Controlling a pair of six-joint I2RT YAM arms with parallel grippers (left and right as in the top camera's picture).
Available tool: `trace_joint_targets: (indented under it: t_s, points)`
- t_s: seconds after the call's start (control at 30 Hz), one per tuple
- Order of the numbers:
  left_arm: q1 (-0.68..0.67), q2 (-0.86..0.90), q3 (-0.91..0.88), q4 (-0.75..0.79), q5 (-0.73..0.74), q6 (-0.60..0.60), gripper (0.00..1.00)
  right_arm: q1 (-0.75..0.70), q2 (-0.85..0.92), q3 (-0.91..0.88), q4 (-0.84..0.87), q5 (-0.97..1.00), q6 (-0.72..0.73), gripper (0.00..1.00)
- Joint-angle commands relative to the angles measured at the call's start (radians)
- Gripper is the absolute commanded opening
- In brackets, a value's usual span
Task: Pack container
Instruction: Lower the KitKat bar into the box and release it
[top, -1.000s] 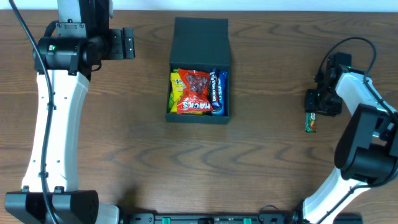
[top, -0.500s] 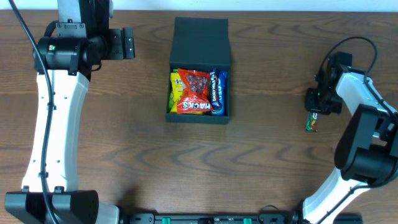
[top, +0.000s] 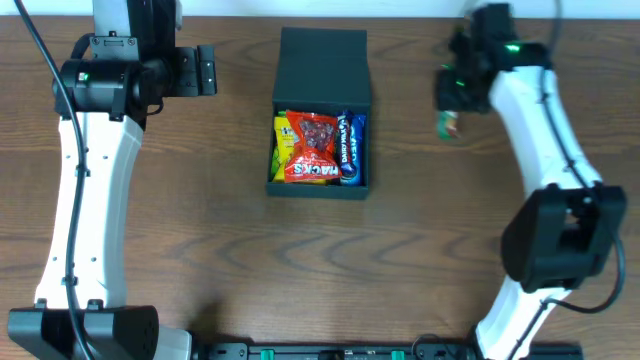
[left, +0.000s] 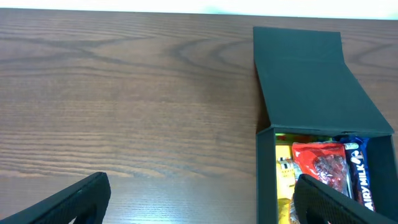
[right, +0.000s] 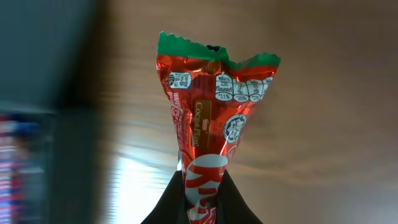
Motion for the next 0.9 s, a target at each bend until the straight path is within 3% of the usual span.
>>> trace_joint_targets:
  t_s: [0.0, 0.23, 0.53, 0.57, 0.63, 0.67, 0.73, 0.87]
  points:
    - [0.002, -0.022, 0.004, -0.008, -0.003, 0.006, 0.95, 0.105, -0.017, 0.012, 0.002, -0.027, 0.139, 0.03]
    - [0.002, -0.022, 0.004, -0.029, -0.003, 0.006, 0.95, 0.272, 0.012, 0.000, 0.013, -0.026, 0.233, 0.05]
    - [0.002, -0.022, 0.004, -0.062, -0.004, 0.007, 0.95, 0.299, 0.044, 0.000, -0.018, -0.025, 0.330, 0.02]
    - [0.002, -0.022, 0.004, -0.063, -0.004, 0.007, 0.95, 0.299, 0.044, 0.000, -0.021, -0.025, 0.330, 0.10]
    - [0.002, -0.022, 0.004, -0.063, -0.003, 0.007, 0.95, 0.299, 0.044, 0.000, -0.029, -0.026, 0.327, 0.55]
    - [0.002, -0.022, 0.004, -0.063, -0.003, 0.006, 0.95, 0.299, 0.044, 0.000, -0.033, -0.026, 0.322, 0.68]
    - [0.002, -0.022, 0.004, -0.063, -0.003, 0.006, 0.95, 0.299, 0.043, 0.000, -0.043, -0.036, 0.317, 0.80]
    - [0.000, -0.019, -0.008, -0.037, 0.007, -0.002, 0.95, 0.278, 0.041, 0.019, -0.059, -0.048, 0.317, 0.81]
